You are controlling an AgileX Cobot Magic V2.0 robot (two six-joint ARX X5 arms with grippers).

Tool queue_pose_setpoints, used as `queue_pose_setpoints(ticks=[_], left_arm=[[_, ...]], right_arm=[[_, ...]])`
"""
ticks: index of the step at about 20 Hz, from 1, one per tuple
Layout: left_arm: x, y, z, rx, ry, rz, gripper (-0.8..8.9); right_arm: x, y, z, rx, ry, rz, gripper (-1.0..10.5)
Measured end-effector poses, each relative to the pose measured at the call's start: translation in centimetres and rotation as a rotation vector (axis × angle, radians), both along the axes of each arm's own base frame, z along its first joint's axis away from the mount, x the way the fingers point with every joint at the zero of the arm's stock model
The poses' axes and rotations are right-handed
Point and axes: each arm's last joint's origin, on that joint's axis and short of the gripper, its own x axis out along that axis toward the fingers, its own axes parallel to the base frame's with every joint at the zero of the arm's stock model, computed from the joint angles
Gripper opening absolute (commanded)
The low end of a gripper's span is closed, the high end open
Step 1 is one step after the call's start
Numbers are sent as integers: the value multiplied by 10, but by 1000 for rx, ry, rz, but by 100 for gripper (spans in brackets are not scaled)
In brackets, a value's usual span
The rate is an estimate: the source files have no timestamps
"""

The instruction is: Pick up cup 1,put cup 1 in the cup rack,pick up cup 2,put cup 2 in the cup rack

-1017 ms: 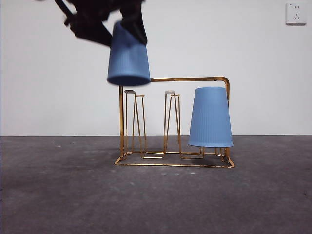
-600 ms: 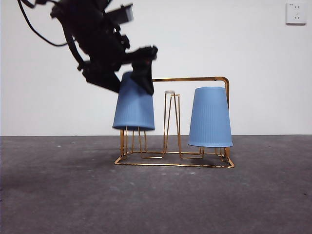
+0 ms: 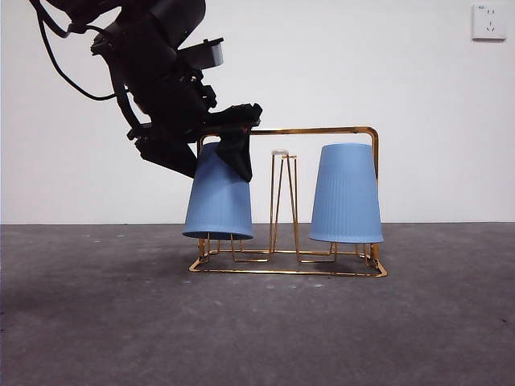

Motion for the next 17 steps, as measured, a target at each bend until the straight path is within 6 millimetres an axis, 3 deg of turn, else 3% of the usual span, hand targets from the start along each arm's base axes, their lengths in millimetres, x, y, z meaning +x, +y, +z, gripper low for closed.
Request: queue_pose_setpoints(ticks=[3, 4, 7, 10, 17], left_arm=[[1, 2, 0, -11, 20, 20, 496], [1, 3, 0, -14, 29, 28, 539], [1, 5, 0, -11, 60, 34, 536], [-6, 11, -31, 63, 229, 27, 536], [-15, 14, -35, 62, 384, -10, 535]], right_arm=[[0, 0, 0, 0, 0, 0, 218], [0, 0, 0, 0, 0, 0, 218], [0, 0, 0, 0, 0, 0, 217], [0, 0, 0, 0, 0, 0, 217], [0, 0, 0, -2, 1, 0, 217]])
